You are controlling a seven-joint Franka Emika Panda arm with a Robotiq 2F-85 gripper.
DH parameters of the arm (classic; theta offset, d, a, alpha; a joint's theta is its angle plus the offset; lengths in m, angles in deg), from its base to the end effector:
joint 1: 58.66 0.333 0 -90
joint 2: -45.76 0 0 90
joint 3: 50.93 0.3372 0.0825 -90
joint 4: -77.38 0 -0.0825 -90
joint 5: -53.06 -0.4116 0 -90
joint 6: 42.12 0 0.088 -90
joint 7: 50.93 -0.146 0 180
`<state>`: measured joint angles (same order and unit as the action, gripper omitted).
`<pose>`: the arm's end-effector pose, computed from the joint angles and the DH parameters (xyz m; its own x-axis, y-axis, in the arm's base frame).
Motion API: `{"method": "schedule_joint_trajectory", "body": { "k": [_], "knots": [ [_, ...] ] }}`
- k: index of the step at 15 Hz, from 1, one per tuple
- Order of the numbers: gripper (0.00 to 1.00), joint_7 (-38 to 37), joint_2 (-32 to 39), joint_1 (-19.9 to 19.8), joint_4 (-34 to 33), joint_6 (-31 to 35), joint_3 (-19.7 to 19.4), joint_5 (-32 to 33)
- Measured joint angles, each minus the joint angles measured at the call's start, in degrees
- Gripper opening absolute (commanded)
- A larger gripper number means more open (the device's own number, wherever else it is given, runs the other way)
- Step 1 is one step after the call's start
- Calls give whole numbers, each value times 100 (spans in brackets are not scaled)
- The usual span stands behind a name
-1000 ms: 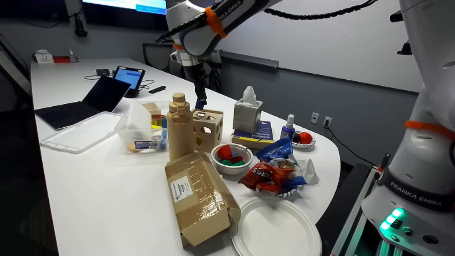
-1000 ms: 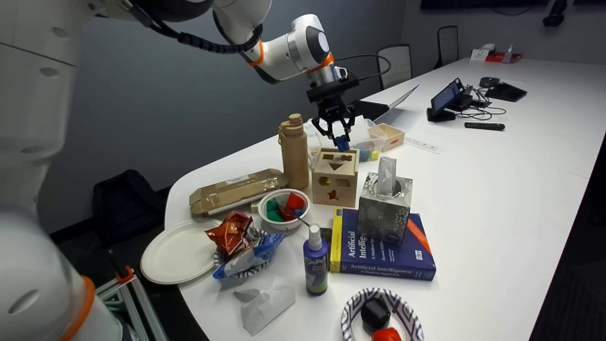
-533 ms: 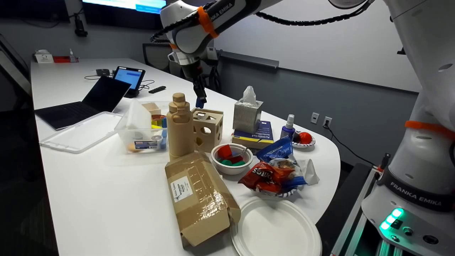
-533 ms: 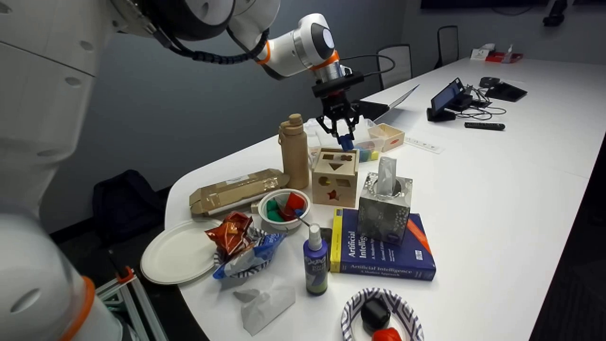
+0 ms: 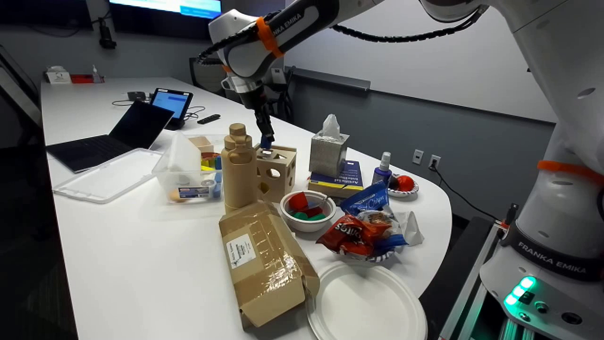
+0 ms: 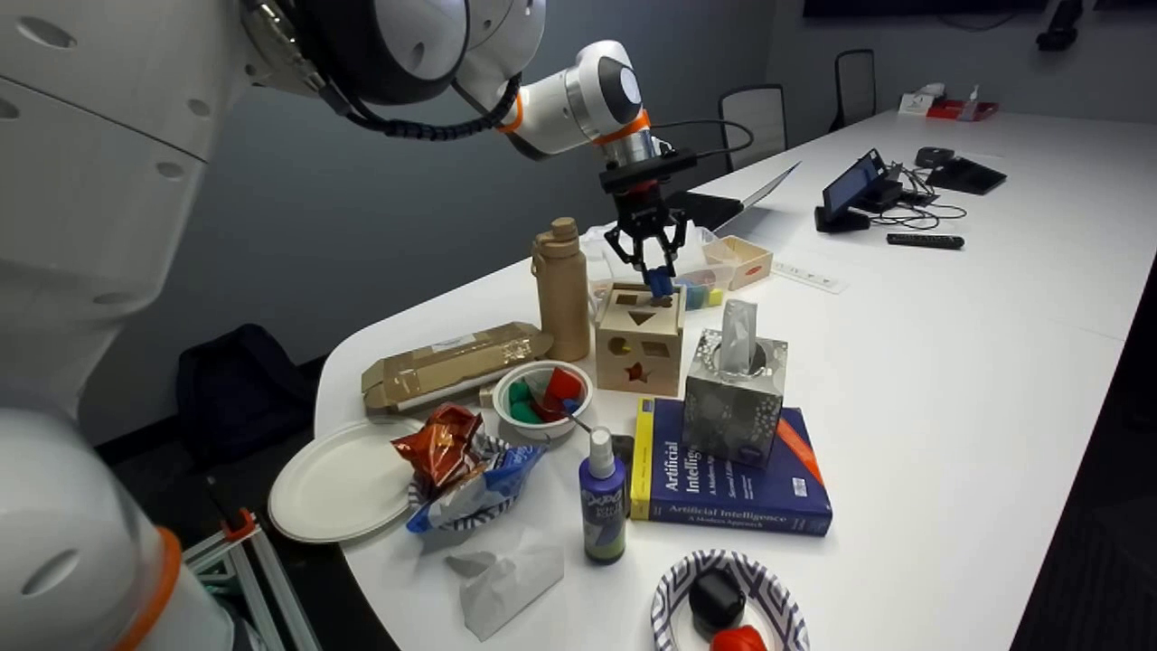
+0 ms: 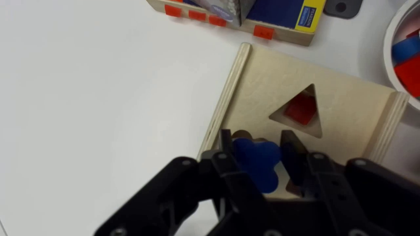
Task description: Take the blue block out of the white bowl and put it in the shape box
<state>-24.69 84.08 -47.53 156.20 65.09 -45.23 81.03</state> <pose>0.7314 0.1522 0.2835 0.6027 0.7254 -0.3325 0.7979 -0.5528 0.2405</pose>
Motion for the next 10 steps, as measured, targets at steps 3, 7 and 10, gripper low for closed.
{"method": "schedule_joint_trajectory", "body": {
  "k": [3,7,10],
  "knots": [
    [16,20,113,8,-109,-107,1,-2],
    [16,26,216,12,-281,-216,-4,-2],
    [16,26,296,21,-409,-352,-4,-2]
  ]
}}
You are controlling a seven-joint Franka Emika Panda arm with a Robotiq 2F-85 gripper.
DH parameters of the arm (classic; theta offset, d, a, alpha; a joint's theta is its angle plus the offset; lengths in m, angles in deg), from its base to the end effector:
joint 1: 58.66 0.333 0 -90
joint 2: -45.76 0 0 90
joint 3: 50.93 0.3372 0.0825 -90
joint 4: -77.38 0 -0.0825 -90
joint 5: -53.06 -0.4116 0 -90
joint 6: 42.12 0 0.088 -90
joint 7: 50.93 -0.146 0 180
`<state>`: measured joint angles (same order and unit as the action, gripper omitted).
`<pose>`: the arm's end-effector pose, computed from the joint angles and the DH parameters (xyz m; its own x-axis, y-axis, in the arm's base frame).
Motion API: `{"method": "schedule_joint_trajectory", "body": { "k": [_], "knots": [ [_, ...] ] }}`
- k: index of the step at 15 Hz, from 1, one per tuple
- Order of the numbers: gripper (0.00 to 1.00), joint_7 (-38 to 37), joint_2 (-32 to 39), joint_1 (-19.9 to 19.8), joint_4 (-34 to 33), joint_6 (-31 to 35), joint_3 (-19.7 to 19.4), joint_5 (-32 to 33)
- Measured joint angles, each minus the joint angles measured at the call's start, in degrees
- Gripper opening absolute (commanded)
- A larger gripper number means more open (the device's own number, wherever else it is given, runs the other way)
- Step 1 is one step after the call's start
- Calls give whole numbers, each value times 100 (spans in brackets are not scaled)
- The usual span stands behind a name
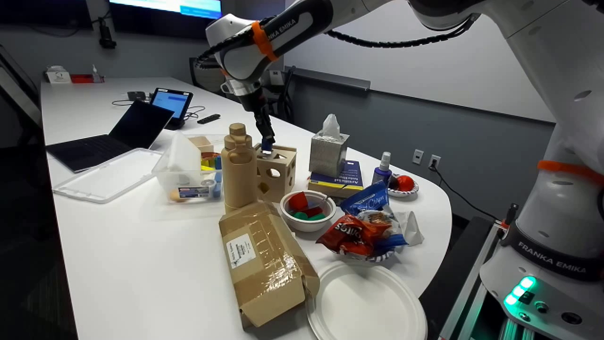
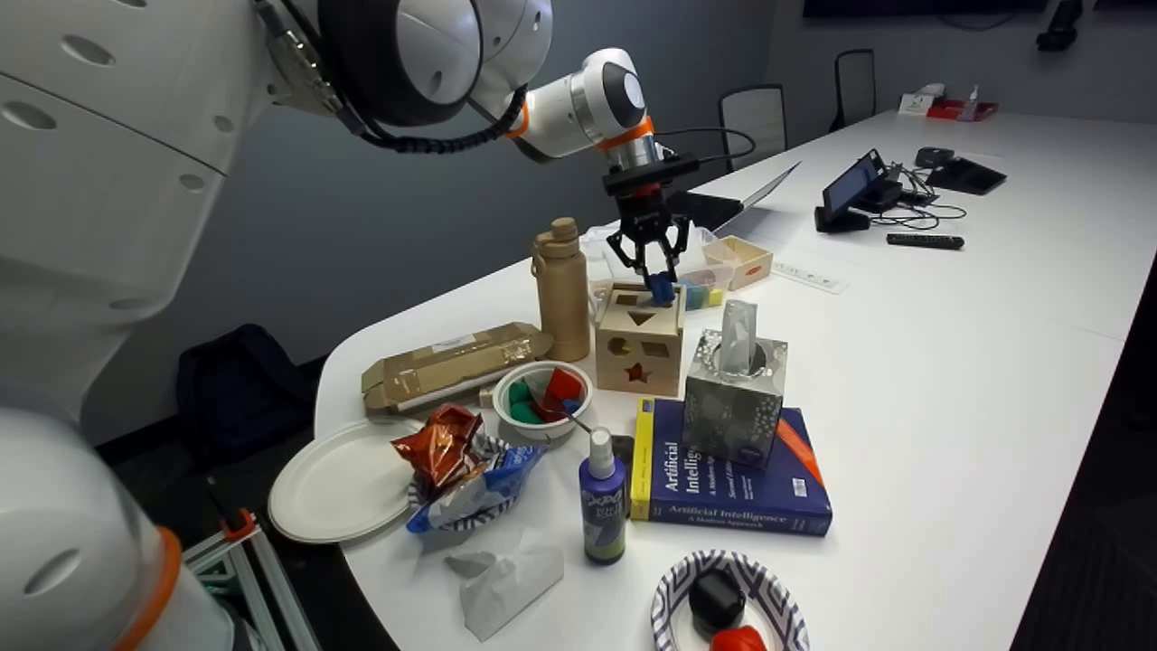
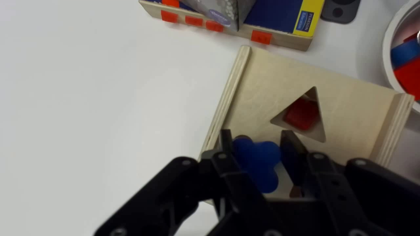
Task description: Take the blue block out of the white bowl and put it in the shape box
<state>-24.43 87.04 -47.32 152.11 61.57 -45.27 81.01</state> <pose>0.7383 0.1510 0.2751 0.6049 0.7071 -0.3663 0.7948 -0.5642 0.2234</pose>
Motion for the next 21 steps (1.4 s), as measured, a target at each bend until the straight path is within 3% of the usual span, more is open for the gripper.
{"method": "schedule_joint_trajectory", "body": {
  "k": [21],
  "knots": [
    [16,-420,445,36,-752,-678,-17,-264]
  ]
}}
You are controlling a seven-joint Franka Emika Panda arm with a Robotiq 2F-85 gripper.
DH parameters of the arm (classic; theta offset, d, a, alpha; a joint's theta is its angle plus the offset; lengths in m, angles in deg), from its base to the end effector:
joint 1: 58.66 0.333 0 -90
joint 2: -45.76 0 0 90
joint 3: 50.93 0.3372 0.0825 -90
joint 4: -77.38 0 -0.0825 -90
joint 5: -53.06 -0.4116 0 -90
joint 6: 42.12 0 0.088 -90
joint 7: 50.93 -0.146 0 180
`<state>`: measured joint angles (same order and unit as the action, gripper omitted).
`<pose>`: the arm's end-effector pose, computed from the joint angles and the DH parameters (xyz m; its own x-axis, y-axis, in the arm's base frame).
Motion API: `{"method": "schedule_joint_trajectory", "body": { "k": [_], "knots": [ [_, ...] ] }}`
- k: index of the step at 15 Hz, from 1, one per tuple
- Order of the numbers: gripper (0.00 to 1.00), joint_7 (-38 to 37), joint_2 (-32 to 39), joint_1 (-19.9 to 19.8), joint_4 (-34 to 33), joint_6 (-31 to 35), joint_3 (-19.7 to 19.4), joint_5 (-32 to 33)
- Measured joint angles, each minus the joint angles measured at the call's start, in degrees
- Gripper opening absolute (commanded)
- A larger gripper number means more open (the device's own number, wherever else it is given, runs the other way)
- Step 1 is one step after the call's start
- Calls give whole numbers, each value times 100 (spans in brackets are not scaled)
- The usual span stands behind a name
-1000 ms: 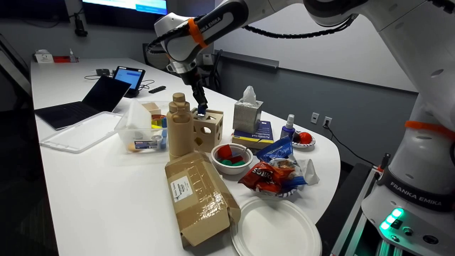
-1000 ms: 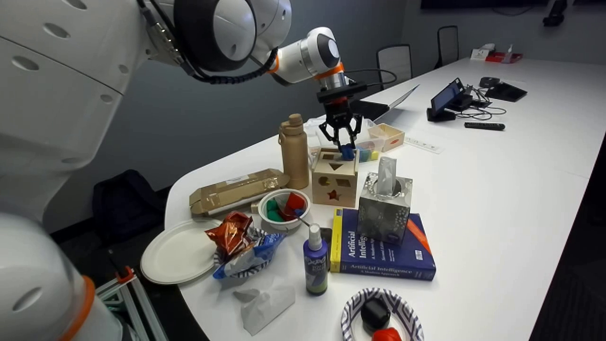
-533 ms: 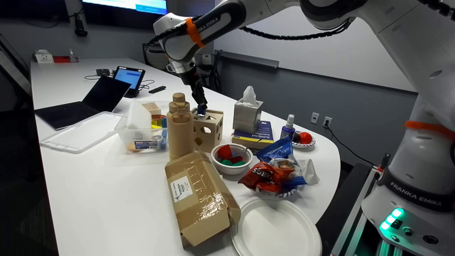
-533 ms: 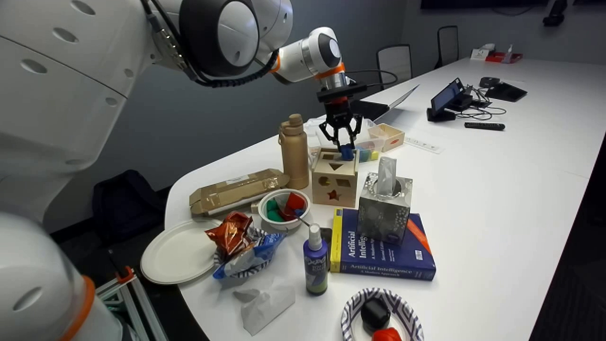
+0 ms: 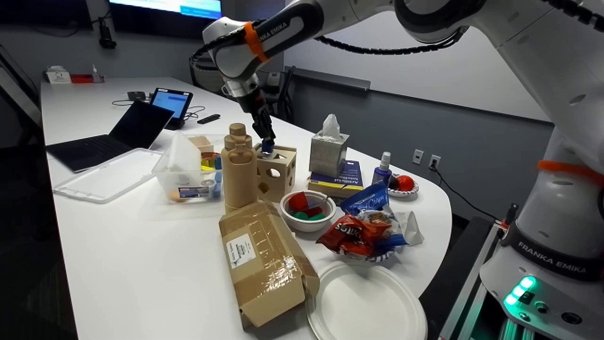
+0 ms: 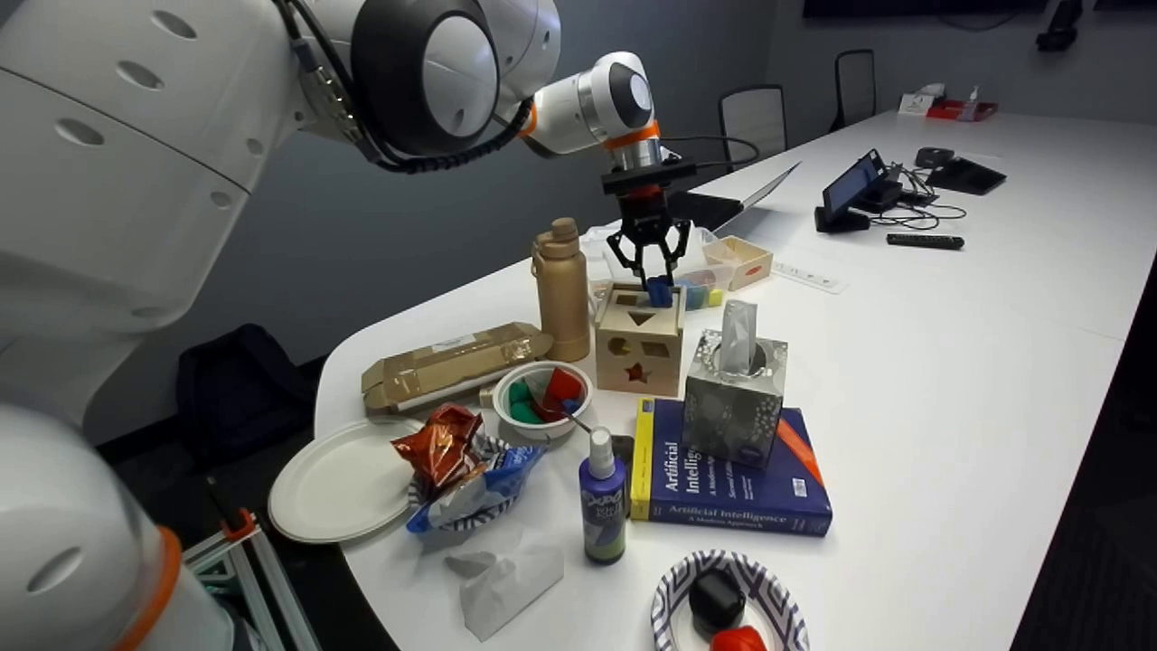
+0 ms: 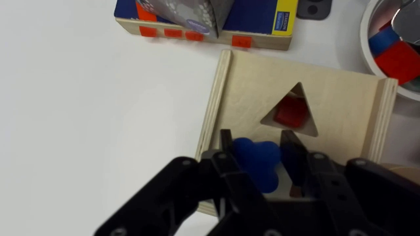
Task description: Take the blue block out of the white bowl and put it in the shape box
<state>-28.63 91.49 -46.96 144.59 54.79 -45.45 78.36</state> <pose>0.7462 0.1521 0.2700 0.6809 0.6230 -0.3851 0.7206 -0.6639 0.2000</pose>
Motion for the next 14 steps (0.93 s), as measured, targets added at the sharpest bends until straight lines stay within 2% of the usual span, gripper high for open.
{"method": "schedule_joint_trajectory", "body": {
  "k": [11,12,14],
  "knots": [
    [16,-549,228,80,-211,-56,-88,-112],
    [66,-563,245,84,-232,-58,-93,-115],
    [73,-588,261,93,-260,-68,-106,-122]
  ]
}}
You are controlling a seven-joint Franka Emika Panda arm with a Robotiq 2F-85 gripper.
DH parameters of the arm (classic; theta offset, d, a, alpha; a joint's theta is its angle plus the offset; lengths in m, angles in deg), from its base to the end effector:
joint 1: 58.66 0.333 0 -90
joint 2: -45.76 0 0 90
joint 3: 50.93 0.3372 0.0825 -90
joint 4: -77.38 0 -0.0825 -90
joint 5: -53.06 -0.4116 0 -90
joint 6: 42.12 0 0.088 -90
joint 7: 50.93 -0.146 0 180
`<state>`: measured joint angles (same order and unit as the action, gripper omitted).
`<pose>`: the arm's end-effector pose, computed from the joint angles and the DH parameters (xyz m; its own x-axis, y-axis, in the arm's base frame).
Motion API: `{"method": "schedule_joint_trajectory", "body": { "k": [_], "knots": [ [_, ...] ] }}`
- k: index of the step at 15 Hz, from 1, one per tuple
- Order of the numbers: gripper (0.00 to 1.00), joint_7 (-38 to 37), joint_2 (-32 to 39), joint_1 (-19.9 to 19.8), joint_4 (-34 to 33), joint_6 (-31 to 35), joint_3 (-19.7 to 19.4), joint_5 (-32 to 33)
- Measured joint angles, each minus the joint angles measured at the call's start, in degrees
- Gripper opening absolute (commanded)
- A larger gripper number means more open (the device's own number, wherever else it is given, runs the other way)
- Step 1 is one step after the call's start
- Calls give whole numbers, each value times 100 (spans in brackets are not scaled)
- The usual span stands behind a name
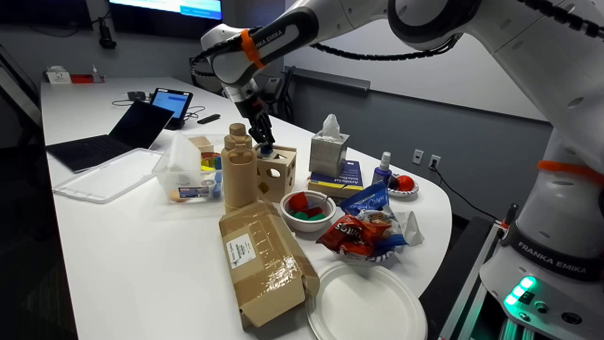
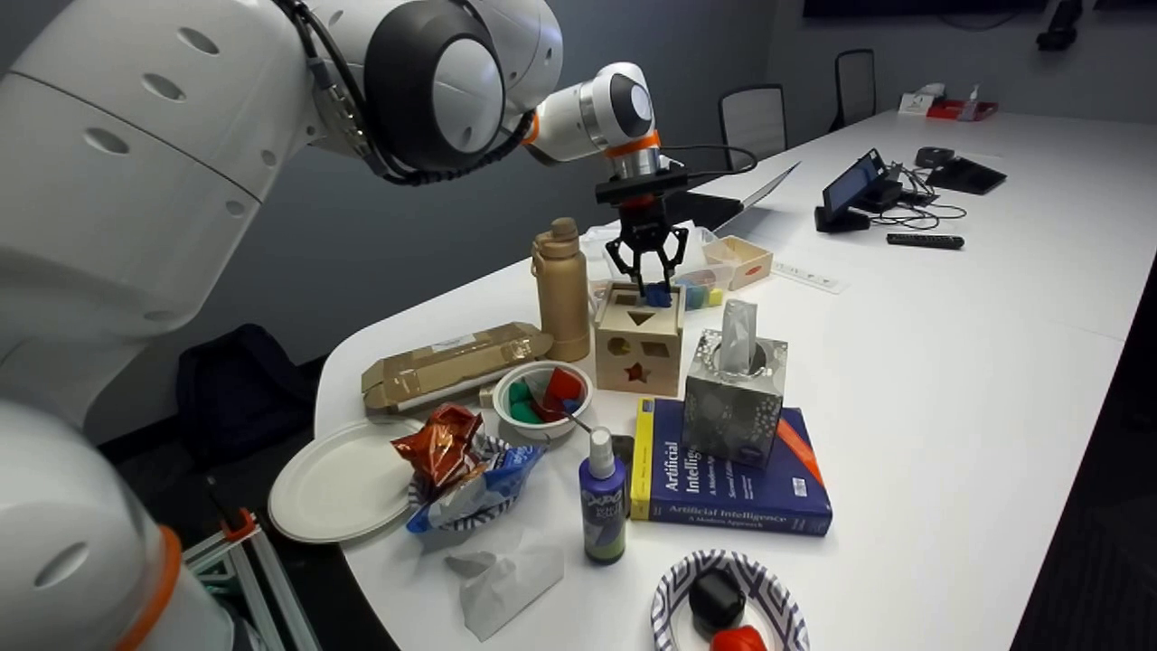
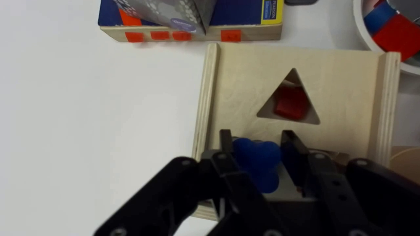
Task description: Take the blue block out of the white bowl and put it in the shape box
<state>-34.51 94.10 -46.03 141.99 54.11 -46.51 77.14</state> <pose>0.7505 0.1563 0.2548 0.7522 0.5444 -0.3713 0.6420 -0.7323 0.2271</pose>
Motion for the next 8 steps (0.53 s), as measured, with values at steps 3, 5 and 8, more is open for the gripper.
{"method": "schedule_joint_trajectory", "body": {
  "k": [3,5,8],
  "knots": [
    [95,-48,14,15,-26,0,-26,-12],
    [100,-69,15,16,-40,0,-36,-18],
    [100,-76,15,16,-98,0,-57,-23]
  ]
}}
